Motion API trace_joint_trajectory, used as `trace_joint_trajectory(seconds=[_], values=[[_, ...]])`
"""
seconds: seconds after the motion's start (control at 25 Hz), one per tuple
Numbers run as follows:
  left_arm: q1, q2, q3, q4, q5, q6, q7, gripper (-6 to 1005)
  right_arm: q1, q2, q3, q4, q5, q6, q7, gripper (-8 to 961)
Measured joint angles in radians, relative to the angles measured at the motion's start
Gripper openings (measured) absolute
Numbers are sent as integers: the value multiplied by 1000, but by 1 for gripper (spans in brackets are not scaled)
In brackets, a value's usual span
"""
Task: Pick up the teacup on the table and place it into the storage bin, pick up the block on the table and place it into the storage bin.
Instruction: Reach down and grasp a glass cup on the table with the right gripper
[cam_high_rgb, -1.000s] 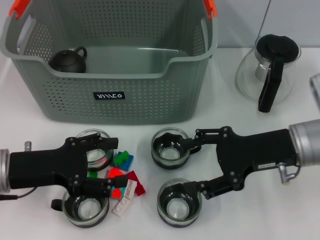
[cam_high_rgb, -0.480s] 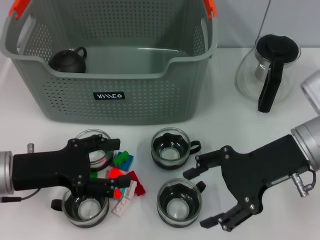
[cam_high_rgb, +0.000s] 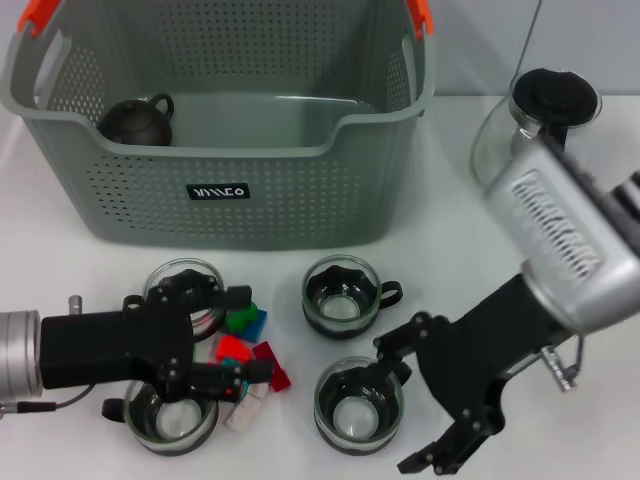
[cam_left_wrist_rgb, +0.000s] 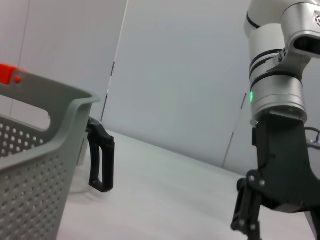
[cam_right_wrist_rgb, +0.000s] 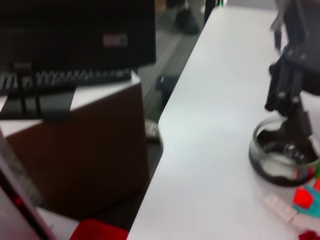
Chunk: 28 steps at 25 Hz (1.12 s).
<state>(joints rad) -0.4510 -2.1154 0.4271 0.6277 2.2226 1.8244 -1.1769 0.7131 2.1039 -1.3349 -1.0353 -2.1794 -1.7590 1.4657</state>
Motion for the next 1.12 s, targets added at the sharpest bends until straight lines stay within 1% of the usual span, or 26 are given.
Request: trace_joint_trajectory(seconds=[0.16,0.44,0.56,0.8,1.12], values=[[7,0,14,0,6,-5,0,950,20,1,-76,-2,-21,38,42,914],[16,-3,19,-6,31,-48,4,949,47,5,-158,6,-43,83,81,914],[16,-4,19,-8,31,-49,7,949,49,5,-195,10,-43,107,96,914],[16,-5,18,-8,30,-50,13,949,49,6,-328,10,-43,199,159,914],[15,-5,12,-8,25,-52,27,950,50,7,-432,9,-43,290,192,914]])
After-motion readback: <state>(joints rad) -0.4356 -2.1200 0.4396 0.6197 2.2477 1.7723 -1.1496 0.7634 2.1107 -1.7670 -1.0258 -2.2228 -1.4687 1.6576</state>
